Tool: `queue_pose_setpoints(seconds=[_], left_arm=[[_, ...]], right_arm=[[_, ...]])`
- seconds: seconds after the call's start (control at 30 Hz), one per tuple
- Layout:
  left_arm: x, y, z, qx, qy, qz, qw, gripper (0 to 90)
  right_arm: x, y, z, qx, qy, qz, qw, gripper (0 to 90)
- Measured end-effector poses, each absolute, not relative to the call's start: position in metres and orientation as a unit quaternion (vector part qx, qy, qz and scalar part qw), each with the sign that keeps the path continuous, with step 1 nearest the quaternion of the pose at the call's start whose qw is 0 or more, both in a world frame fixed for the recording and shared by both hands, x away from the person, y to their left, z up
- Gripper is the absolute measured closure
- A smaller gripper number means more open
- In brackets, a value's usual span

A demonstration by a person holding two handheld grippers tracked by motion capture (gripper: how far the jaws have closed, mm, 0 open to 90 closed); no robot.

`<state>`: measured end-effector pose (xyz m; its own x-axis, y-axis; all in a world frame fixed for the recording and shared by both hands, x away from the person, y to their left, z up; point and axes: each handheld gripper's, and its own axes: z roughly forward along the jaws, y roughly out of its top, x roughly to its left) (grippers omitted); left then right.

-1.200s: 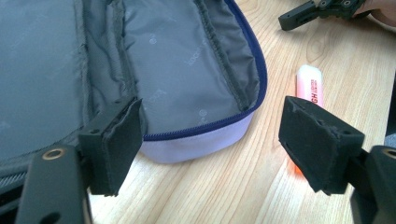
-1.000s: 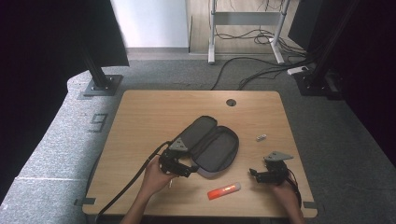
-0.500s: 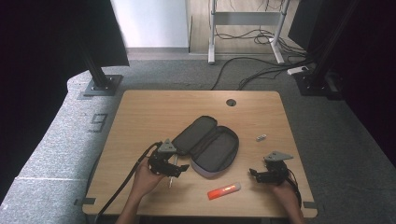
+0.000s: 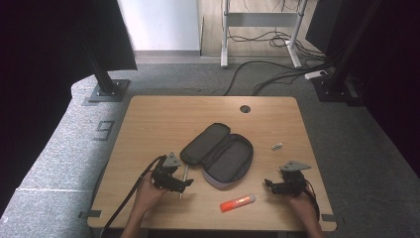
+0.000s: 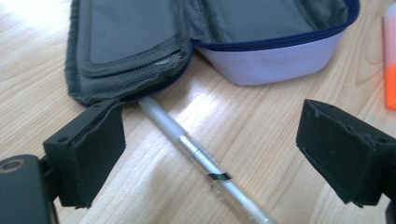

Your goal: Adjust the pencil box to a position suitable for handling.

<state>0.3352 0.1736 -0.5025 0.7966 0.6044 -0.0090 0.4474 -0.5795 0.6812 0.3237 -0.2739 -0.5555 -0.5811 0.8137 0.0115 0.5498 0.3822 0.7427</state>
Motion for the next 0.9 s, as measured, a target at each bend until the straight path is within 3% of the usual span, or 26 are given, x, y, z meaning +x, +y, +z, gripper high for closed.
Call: queue_pose_setpoints(seconds=[0.53, 0.9], left_arm=[[0.342, 0.209, -0.542, 0.863, 0.347, 0.119, 0.348, 5.8], [0.342, 0.209, -0.548, 0.865, 0.349, 0.130, 0.337, 6.2]], right_arm=[[0.324, -0.274, -0.555, 0.420, 0.811, 0.364, 0.181, 14.5], [0.324, -0.274, -0.555, 0.420, 0.811, 0.364, 0.181, 14.5]])
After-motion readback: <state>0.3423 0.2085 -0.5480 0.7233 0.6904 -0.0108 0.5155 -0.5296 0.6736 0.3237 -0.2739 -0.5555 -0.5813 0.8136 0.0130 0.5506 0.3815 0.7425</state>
